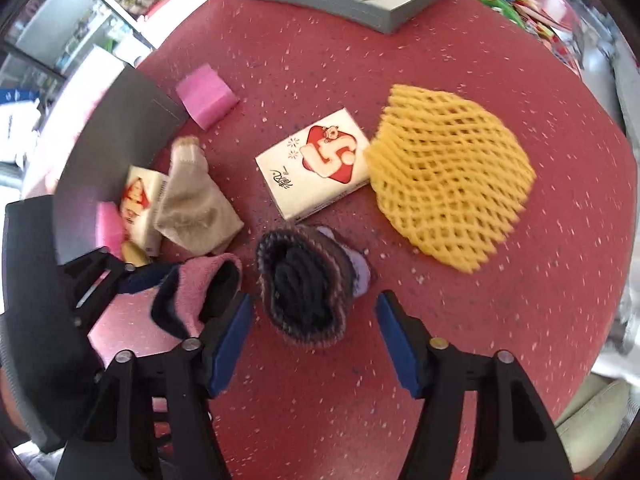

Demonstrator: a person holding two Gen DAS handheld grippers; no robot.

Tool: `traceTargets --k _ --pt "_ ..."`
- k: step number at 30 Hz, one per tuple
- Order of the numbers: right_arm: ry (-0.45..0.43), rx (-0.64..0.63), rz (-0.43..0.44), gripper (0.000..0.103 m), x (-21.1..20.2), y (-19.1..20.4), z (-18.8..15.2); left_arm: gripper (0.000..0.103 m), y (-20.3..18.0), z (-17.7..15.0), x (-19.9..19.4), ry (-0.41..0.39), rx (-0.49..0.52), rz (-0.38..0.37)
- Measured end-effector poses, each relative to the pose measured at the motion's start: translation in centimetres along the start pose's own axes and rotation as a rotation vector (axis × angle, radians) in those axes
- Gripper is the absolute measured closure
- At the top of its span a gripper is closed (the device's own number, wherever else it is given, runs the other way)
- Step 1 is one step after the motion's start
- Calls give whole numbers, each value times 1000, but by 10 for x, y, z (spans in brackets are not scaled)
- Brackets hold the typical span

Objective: Organize soft objects
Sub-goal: 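Grasp the pink-and-navy knit cuff with the left tool while the right tool grasps the brown knit cup, then carry both knit pieces into the white box and open both tools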

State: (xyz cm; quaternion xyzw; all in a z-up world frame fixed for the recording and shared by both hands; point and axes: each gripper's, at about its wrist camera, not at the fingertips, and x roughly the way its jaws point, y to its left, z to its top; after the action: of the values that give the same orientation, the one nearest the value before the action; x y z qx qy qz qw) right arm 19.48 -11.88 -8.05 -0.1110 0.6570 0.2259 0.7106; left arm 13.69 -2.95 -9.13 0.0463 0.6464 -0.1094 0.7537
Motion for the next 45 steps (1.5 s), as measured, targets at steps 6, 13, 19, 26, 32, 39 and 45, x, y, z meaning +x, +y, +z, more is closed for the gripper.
traceTargets --k 6,13,19,26,32,39,45 --pt "60 42 -10 76 30 9 9 68 2 6 -12 64 -41 4" --pt "-34 175 7 76 -18 14 -45 69 12 -29 -60 58 -64 -7" --pt "3 226 -49 76 -36 33 -88 69 17 -59 -92 66 -87 -47" --pt "-31 146 -23 76 -59 79 -100 69 67 -78 -153 -57 -139 -13" --pt "-77 -28 -34 76 -77 137 -78 69 107 -89 -181 -110 -274 -4" --pt "-102 -178 -26 76 -84 201 -50 69 163 -108 -192 -132 -442 91" --pt "-125 -233 -22 76 -90 246 -22 69 199 -123 -191 -168 -509 94"
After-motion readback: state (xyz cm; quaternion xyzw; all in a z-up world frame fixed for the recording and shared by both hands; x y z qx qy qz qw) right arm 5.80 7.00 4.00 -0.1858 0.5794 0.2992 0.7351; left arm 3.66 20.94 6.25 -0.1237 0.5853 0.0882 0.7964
